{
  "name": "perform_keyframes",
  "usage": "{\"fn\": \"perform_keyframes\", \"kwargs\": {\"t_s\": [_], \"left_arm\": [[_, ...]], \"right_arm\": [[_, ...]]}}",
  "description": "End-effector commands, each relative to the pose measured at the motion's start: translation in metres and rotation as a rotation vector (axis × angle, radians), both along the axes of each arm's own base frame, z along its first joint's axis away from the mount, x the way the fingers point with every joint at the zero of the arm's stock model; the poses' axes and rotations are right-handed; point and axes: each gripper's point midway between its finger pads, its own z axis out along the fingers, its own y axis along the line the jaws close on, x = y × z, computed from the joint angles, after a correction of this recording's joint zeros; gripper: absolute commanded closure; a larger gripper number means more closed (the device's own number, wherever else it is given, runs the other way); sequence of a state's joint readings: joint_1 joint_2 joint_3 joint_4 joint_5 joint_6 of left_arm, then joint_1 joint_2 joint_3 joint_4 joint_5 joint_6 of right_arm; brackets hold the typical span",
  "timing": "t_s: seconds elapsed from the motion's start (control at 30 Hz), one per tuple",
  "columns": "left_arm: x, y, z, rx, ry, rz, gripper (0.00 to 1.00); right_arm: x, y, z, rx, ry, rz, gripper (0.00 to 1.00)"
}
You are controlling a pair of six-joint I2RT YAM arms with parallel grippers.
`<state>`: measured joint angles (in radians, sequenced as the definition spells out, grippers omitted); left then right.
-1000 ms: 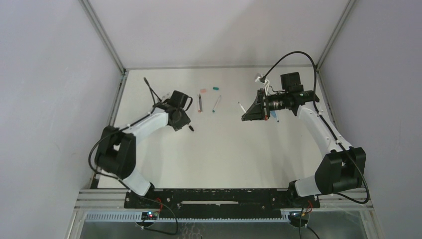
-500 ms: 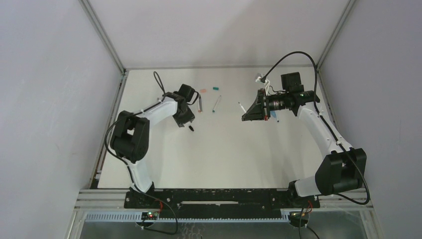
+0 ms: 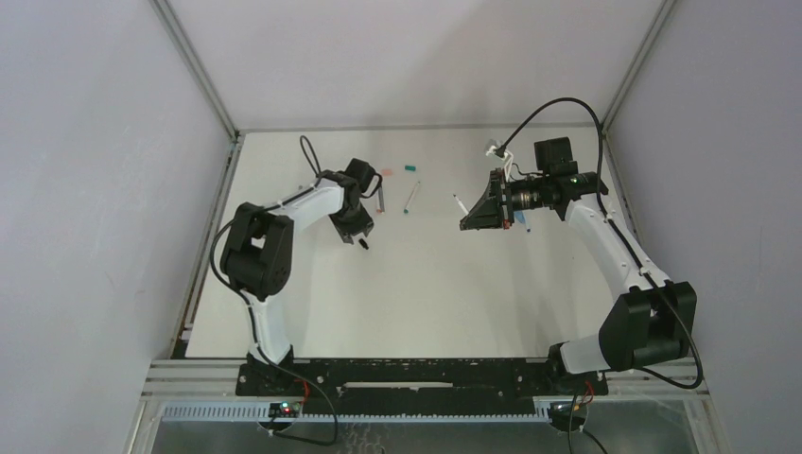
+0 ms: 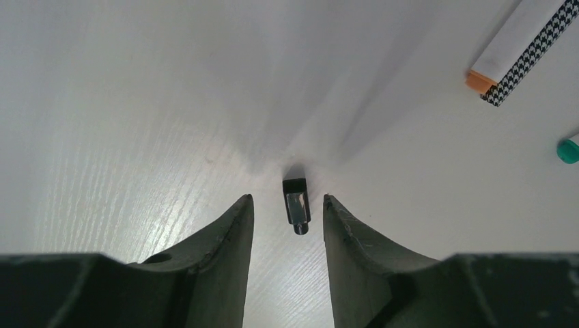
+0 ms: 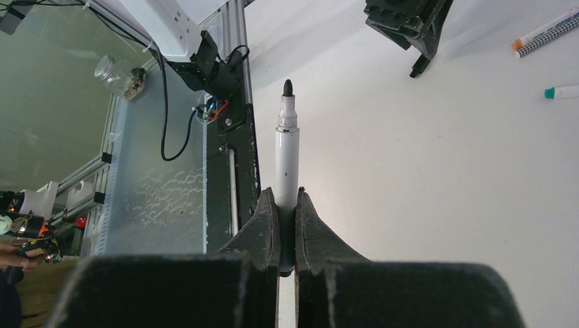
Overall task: Insert the pens into the pen caps
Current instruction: Pick up the pen cap from the center of the board.
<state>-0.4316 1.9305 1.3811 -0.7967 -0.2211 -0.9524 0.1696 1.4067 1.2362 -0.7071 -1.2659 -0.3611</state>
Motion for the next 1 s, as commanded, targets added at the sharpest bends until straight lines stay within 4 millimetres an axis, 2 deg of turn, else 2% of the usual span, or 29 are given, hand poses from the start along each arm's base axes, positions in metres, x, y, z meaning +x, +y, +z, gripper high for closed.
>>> {"fn": "perform_keyframes", "kwargs": {"t_s": [0.0, 0.23, 0.5, 0.7, 0.83, 0.9, 0.97], "left_arm": [[0.005, -0.01, 0.004, -0.02, 0.015, -0.003, 0.54], [0.007, -0.016, -0.005, -0.031, 0.042, 0.0, 0.6], [0.003, -0.013, -0.015, -0.018, 0.075, 0.007, 0.71], [-0.001, -0.014, -0.02, -0.037, 0.084, 0.001, 0.86], [0.001, -0.016, -0.007, -0.066, 0.041, -0.006, 0.92], [0.004, -0.015, 0.008, -0.074, -0.004, -0.016, 0.95], [0.009, -0.015, 0.031, -0.091, -0.084, -0.049, 0.99]], "right_arm": [[-0.005, -0.003, 0.009, 0.022, -0.035, 0.006, 1.0], [-0.005, -0.004, 0.011, 0.024, -0.037, 0.003, 1.0], [-0.005, -0.005, 0.012, 0.029, -0.038, 0.002, 1.0], [-0.005, -0.006, 0.012, 0.028, -0.04, -0.003, 1.0], [-0.005, -0.007, 0.013, 0.028, -0.042, -0.005, 1.0], [-0.005, -0.007, 0.013, 0.029, -0.038, -0.006, 1.0], [-0.006, -0.006, 0.013, 0.029, -0.034, -0.005, 1.0]]}}
